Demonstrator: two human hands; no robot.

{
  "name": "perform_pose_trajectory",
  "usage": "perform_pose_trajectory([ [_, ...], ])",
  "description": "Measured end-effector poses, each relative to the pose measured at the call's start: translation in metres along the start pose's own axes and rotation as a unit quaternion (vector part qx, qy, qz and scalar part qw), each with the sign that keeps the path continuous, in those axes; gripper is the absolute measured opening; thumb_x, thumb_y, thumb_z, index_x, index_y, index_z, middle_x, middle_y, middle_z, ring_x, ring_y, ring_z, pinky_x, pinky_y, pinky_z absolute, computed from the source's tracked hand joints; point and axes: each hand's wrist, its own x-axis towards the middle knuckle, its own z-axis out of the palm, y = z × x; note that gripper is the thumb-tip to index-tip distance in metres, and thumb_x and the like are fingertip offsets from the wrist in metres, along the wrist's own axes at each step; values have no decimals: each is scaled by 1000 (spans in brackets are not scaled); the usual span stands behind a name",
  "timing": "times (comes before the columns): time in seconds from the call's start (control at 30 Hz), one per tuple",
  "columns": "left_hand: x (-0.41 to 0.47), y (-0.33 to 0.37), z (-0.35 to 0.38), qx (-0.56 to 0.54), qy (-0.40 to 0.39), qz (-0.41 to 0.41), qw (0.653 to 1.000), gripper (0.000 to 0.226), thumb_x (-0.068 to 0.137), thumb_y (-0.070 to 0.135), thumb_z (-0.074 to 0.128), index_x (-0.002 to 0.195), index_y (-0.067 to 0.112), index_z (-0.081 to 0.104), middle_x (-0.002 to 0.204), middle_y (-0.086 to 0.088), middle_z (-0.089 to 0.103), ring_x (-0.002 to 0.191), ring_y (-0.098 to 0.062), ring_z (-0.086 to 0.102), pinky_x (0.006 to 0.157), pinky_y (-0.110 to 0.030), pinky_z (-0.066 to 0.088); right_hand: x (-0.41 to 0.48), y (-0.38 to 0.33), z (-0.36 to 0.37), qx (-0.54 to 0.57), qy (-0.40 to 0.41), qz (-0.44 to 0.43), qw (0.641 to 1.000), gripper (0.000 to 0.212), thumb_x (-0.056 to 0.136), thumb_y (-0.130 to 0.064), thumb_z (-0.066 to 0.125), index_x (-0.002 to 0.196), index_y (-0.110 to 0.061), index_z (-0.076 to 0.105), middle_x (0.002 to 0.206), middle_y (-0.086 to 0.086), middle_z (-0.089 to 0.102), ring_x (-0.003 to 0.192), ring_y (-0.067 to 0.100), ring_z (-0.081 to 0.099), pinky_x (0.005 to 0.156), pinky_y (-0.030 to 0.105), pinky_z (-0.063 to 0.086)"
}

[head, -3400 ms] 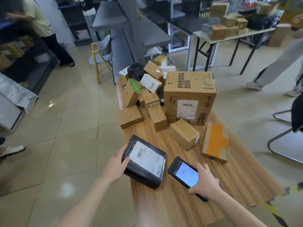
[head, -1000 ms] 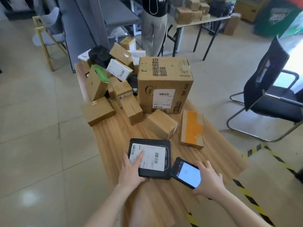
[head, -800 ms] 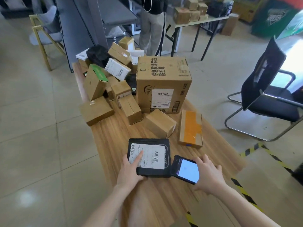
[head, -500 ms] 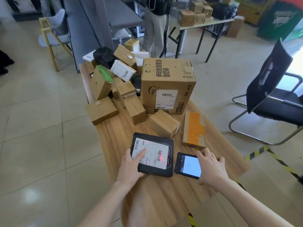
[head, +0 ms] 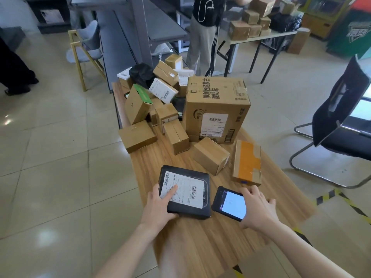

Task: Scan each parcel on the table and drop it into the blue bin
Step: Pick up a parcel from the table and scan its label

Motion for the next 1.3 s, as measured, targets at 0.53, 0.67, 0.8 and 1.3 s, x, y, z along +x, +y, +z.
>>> perform_pose_trajectory([
  [0.53, -84, -106, -8, -144, 94, -107, 979, 87, 74, 56, 75, 146, 51, 27, 139, 9, 20, 131, -13, 27, 115, -25, 24, 27, -93, 25, 104, -37, -65, 992, 100, 54, -42, 82, 139, -31, 31, 120, -7, 36, 107, 9, 41, 95, 40, 37],
  [0.67, -113, -111, -3, -171, 129, -135, 967, 86, 75, 54, 76, 145, 53, 26, 136, 16, 16, 131, -9, 27, 114, -20, 25, 29, -116, 29, 112, -42, -122, 985, 95, 56, -41, 82, 137, -31, 32, 114, -10, 32, 100, 6, 35, 96, 39, 37],
  [0.8, -150, -99, -3, -201, 200, -192, 940, 84, 74, 48, 79, 141, 58, 29, 135, 17, 20, 128, -4, 29, 110, -19, 29, 30, -134, 26, 111, -60, -166, 978, 95, 54, -37, 80, 137, -30, 33, 112, -9, 31, 98, 9, 41, 92, 40, 36],
  [1.3, -429, -29, 70, -170, 333, -545, 750, 89, 75, 56, 74, 147, 51, 22, 146, 7, 15, 136, -18, 21, 118, -38, 25, -93, -224, 101, -21, -205, -451, 869, 93, 52, -35, 77, 134, -38, 34, 109, -11, 31, 95, 7, 37, 87, 35, 42],
])
